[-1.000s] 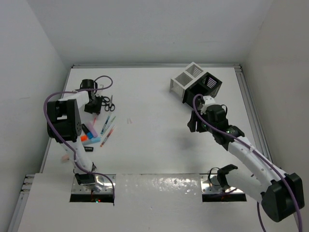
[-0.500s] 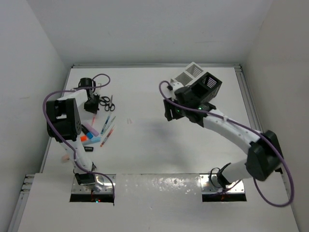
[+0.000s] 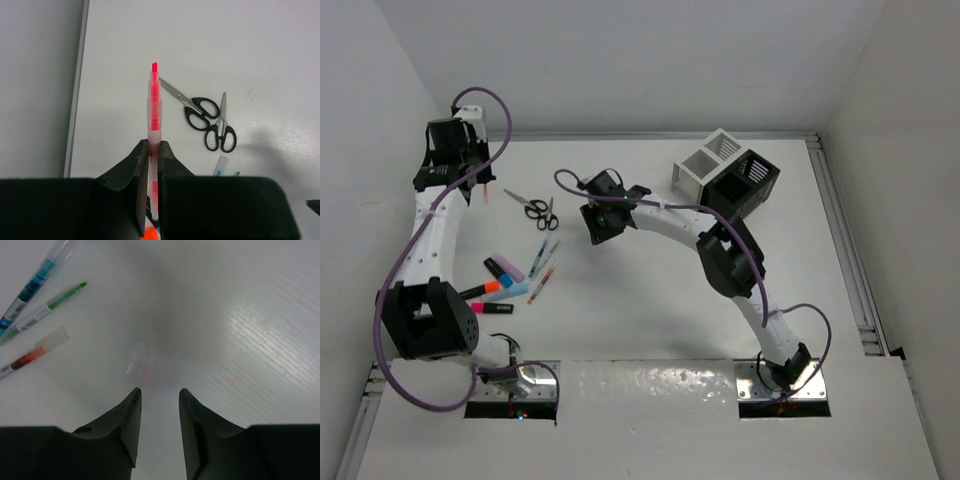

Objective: Sort the stationery into containers
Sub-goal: Pick up the pen from the center of the board, then close the pen cap on the pen.

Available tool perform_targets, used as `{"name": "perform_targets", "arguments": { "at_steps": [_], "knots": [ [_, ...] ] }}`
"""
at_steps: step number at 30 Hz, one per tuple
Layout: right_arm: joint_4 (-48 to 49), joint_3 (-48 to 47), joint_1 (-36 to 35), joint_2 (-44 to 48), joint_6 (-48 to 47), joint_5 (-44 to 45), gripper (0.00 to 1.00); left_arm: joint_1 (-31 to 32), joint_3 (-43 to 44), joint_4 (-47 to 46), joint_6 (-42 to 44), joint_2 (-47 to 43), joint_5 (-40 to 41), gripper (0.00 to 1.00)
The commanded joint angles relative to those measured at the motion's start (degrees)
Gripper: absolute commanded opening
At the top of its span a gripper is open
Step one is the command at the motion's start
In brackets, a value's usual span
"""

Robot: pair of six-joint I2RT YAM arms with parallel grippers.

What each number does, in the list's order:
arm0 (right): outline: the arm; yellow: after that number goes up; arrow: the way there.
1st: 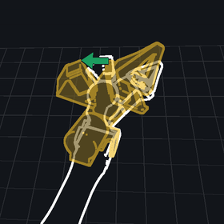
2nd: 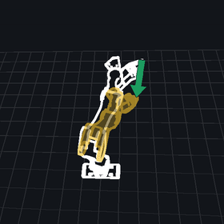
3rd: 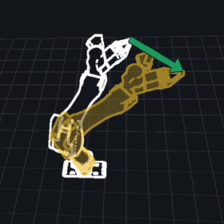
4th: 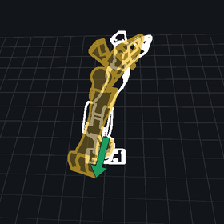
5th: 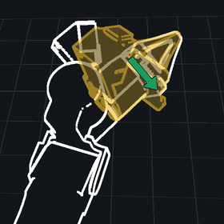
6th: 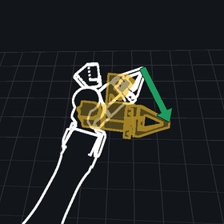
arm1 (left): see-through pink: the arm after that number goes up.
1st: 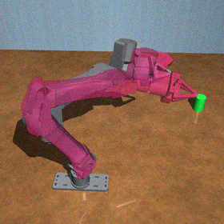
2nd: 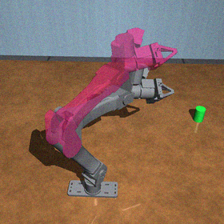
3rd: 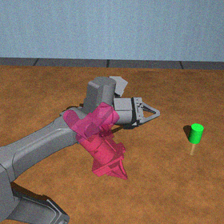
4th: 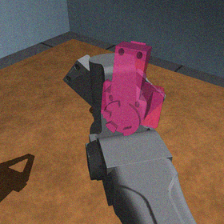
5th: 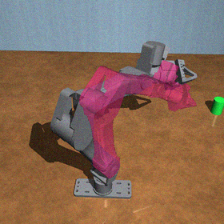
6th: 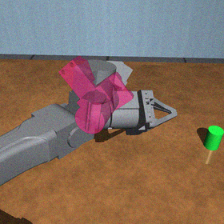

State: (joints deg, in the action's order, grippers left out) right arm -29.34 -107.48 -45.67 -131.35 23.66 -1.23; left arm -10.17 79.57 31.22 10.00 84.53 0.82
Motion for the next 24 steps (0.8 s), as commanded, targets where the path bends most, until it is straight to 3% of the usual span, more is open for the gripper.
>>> {"name": "perform_targets", "arguments": {
  "at_steps": [1,7,24],
  "knots": [
    [-1.1,-3.6,-0.6,-1.6,2.4,-0.3,0.34,-0.6,0.1,1.6,-1.6,-2.3,-0.5,0.00],
    [6.7,1.1,-2.2,-0.5,2.1,2.6,0.34,-0.2,-1.8,2.8,-2.0,-5.2,-0.5,0.00],
    [8.9,0.3,-3.7,-3.6,0.9,7.1,0.30,0.9,-3.7,2.8,-3.1,-5.8,-1.5,0.00]
  ]
}}
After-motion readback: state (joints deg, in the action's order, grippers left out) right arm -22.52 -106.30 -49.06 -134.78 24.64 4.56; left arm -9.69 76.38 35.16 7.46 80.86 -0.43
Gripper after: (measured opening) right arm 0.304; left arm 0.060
